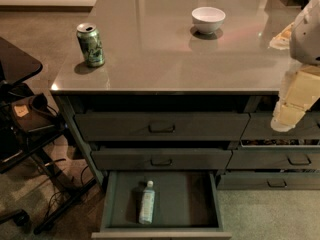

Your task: Pick blue plastic bottle from bottom drawer and place on counter

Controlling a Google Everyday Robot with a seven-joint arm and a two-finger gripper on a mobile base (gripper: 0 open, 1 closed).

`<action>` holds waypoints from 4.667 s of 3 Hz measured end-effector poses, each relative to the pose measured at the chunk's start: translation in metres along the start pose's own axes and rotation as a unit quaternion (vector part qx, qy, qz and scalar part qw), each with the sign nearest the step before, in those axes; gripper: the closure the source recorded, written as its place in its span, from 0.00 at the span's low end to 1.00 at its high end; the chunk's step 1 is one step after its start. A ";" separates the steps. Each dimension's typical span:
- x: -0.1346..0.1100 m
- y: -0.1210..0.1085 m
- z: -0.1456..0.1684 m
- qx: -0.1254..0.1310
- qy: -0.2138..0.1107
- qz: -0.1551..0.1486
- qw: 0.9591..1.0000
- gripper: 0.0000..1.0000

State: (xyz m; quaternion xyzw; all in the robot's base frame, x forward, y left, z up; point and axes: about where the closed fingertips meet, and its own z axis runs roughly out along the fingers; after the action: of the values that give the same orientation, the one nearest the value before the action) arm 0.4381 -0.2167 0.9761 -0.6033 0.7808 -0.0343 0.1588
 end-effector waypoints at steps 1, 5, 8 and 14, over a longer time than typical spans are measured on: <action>0.000 0.000 0.000 0.000 0.000 0.000 1.000 0.00; 0.027 0.156 0.288 -0.152 -0.161 0.067 0.973 0.00; 0.056 0.232 0.429 -0.213 -0.150 0.149 0.954 0.00; -0.011 0.175 0.617 -0.153 -0.283 0.265 0.909 0.00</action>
Offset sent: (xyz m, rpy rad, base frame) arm -0.0159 0.0185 -0.0975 0.0574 0.0242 0.1209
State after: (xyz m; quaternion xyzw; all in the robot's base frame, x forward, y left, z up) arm 0.4567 -0.0740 0.3507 -0.3750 0.8301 0.3009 0.2825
